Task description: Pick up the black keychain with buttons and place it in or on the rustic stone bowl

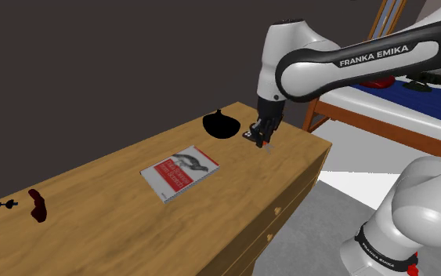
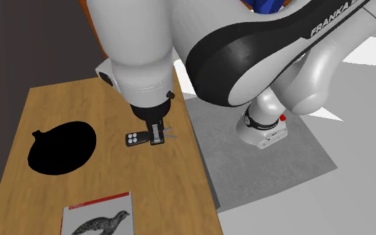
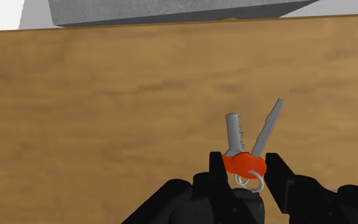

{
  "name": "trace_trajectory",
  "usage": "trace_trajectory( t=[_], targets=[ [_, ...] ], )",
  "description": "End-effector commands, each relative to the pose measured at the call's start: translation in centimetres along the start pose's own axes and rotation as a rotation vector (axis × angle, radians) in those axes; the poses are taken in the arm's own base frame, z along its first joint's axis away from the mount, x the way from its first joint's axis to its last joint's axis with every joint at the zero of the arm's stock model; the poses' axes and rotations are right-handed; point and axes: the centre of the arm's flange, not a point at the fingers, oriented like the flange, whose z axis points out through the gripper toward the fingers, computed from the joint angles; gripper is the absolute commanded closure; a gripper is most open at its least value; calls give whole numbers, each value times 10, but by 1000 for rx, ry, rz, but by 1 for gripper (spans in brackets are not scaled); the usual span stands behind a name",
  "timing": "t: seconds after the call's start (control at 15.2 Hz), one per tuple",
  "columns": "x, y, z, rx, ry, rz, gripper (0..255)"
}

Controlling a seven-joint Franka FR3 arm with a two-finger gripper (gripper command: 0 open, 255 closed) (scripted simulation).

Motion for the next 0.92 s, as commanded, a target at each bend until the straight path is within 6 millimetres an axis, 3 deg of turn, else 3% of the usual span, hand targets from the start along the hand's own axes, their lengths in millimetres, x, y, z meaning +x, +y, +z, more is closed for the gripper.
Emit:
trace_trajectory(
  t=[0.0,0.33,0.86],
  targets=[
    [0,-1,-11,0,0,0,255],
    [1,0,-36,0,0,0,255],
    [104,25,-33,0,0,0,255]
  ],
)
